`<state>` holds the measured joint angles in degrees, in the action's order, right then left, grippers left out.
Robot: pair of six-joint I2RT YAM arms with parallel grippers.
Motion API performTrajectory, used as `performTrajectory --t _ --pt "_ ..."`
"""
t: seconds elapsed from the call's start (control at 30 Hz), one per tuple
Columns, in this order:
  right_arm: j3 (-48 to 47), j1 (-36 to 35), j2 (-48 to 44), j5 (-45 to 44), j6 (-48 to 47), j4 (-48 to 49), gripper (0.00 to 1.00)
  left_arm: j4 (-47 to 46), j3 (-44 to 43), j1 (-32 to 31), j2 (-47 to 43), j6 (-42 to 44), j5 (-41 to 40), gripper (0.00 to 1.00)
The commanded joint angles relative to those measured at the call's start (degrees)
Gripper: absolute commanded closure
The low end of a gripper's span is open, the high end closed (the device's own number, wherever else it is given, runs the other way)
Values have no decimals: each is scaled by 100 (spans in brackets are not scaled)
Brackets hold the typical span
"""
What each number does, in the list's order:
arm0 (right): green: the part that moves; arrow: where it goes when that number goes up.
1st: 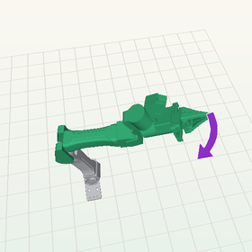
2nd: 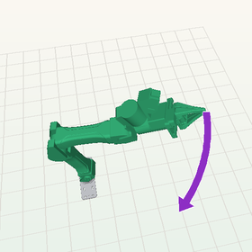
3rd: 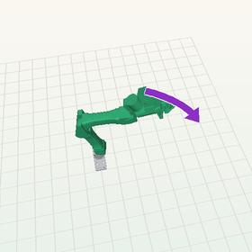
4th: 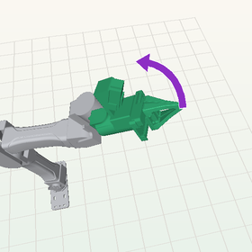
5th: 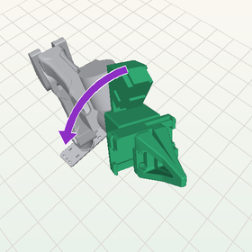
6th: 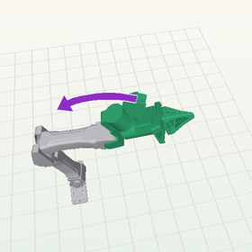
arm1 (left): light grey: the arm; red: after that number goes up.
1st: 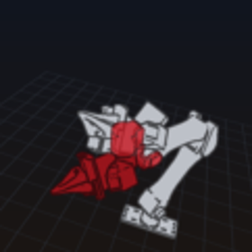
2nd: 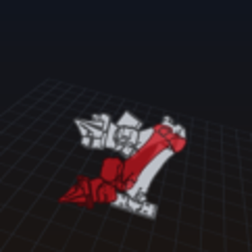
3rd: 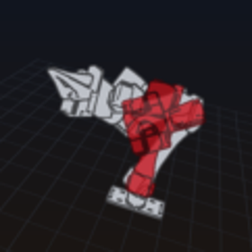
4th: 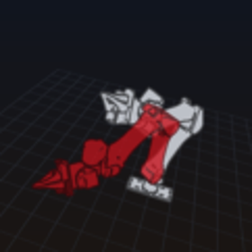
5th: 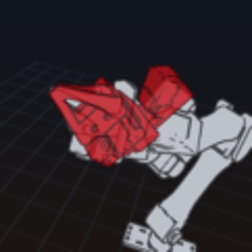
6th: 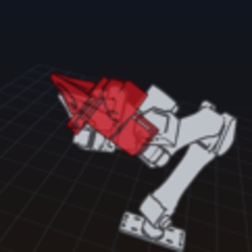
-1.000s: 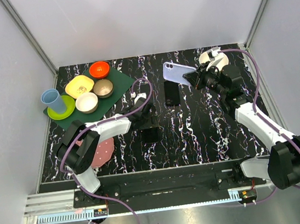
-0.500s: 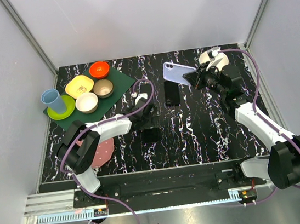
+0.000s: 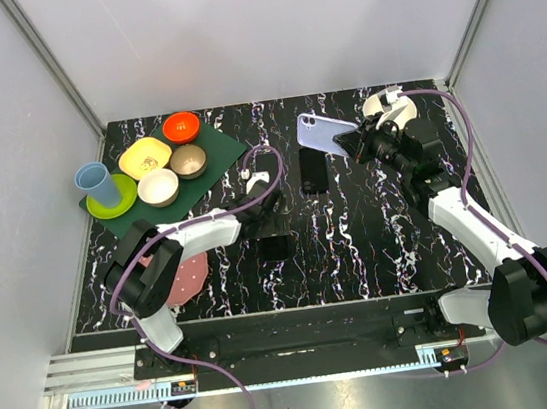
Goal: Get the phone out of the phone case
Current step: Place the phone at the center of the board, then place the phone case at the center of the board.
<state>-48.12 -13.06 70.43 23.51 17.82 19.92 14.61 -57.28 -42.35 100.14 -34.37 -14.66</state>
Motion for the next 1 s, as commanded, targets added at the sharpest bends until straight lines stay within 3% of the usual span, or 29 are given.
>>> performTrajectory --t 0.0,0.37,0.57,0.77,0.97 --pt "-189 32 -100 49 -7 398 100 235 -205 -28 -55 184 -380 1" --pt "-215 32 -117 180 -69 355 100 24 -389 -28 -1189 764 -995 1" --pt "-452 23 -214 522 -393 -102 100 -502 -416 -10 -1857 1739 -1294 1" --pt "-891 32 -223 1094 -938 -866 100 -1399 -39 51 -2586 3277 -567 1" --pt "-1313 32 -170 1664 -1588 -1763 100 -1277 -266 244 -3000 4526 338 1"
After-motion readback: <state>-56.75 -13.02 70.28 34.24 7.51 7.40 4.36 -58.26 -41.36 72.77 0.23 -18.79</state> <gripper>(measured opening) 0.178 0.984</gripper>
